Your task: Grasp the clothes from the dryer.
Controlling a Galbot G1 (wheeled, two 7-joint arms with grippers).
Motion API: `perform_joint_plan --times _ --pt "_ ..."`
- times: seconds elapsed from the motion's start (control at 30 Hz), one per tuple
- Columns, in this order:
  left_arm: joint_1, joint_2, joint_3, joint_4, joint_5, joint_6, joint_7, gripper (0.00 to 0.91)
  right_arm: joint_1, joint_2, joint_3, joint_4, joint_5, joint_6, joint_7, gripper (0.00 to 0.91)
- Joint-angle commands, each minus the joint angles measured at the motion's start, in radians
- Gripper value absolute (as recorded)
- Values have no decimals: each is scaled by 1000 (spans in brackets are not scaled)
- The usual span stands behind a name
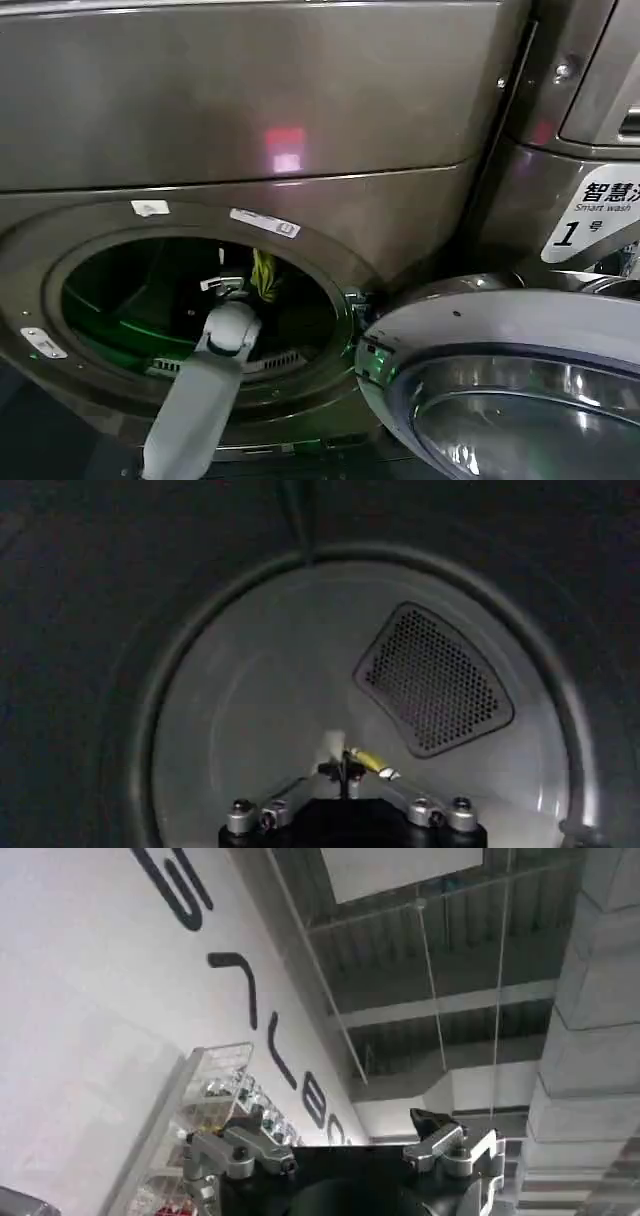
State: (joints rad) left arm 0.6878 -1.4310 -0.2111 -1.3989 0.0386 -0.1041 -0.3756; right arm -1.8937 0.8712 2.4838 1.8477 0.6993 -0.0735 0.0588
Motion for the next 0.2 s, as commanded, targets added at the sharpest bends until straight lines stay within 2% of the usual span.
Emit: perform_joint_plan --times 0.03,0.2 --pt "0 -1 -2 2 1 0 1 0 0 3 1 3 0 -6 -1 907" --pt "5 2 -4 -2 2 0 2 0 0 5 3 5 1 -6 -4 907"
